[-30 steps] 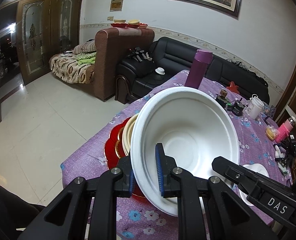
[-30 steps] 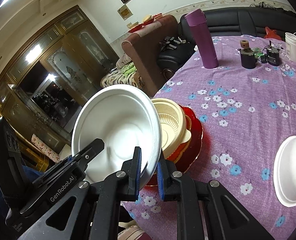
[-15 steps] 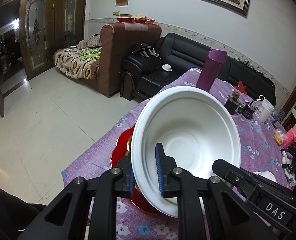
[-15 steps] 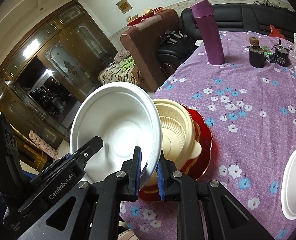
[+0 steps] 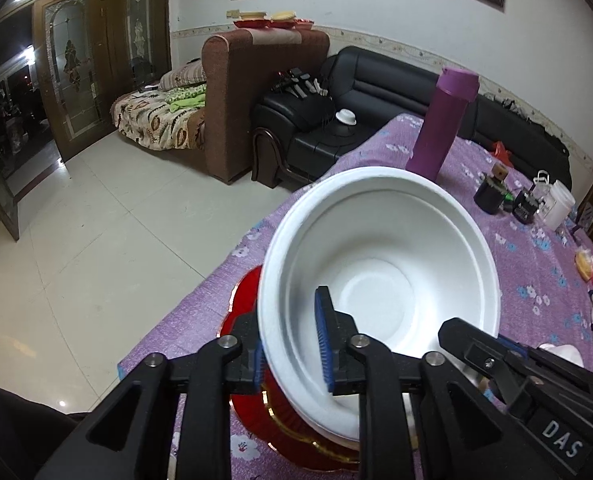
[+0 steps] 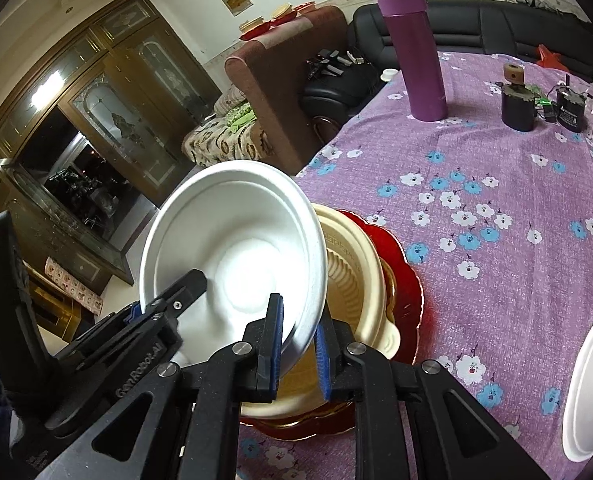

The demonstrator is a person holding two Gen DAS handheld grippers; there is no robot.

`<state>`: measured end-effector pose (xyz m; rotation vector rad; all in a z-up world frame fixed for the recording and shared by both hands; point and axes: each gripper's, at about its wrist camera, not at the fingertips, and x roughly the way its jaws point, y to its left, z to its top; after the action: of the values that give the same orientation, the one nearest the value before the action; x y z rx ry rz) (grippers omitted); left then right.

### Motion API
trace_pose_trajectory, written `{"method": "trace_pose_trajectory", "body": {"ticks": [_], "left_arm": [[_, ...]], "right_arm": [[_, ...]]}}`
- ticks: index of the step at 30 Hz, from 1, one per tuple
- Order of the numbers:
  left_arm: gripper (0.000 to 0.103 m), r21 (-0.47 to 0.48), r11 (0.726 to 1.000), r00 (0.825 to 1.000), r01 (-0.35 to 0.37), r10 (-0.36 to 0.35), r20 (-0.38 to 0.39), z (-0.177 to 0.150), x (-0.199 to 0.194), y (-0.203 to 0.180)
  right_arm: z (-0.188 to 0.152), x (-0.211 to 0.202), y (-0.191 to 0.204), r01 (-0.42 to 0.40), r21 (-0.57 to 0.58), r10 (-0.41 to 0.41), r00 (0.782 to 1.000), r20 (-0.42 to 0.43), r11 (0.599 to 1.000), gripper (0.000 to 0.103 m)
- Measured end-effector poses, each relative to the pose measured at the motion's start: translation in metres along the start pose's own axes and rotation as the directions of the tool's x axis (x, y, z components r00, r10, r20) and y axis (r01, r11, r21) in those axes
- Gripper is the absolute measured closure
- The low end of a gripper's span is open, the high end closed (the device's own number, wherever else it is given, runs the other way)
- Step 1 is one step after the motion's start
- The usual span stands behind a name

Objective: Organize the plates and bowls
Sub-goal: 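Open the left tool to release the white bowl onto the stack, then move the right tool to the upside-down white foam bowl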

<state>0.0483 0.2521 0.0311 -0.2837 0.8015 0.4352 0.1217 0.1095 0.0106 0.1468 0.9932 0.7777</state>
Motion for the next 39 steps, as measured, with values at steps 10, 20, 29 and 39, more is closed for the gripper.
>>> {"method": "trace_pose_trajectory", "body": {"ticks": [10, 20, 29, 39], "left_arm": [[0.060, -0.018, 1.000, 0.999, 0.013, -0.013, 0.030, 0.001, -0.006, -0.001], [0.039, -0.079, 0.997, 0.997, 0.000, 0.006, 0.082, 0.000, -0.025, 0.017], [0.033, -0.050, 0.998, 0.995, 0.031, -0.026, 0.096, -0.015, -0.050, 0.003], [0.028, 0.106, 0.987, 0.986, 0.120, -0.130, 0.100, -0.041, -0.074, -0.064]], "right_arm": [[-0.001, 0.005, -0.004, -0.018, -0.002, 0.018, 1.000, 0.006, 1.000, 0.079], [-0.002, -0.010, -0.005, 0.009, -0.018, -0.007, 0.996, 0.089, 1.000, 0.038], [-0.010, -0.047, -0.008, 0.025, -0.001, -0.024, 0.983, 0.184, 1.000, 0.024], [-0.038, -0.103, -0.064, 0.098, 0.100, -0.121, 0.959, 0.257, 0.990, 0.017]]}}
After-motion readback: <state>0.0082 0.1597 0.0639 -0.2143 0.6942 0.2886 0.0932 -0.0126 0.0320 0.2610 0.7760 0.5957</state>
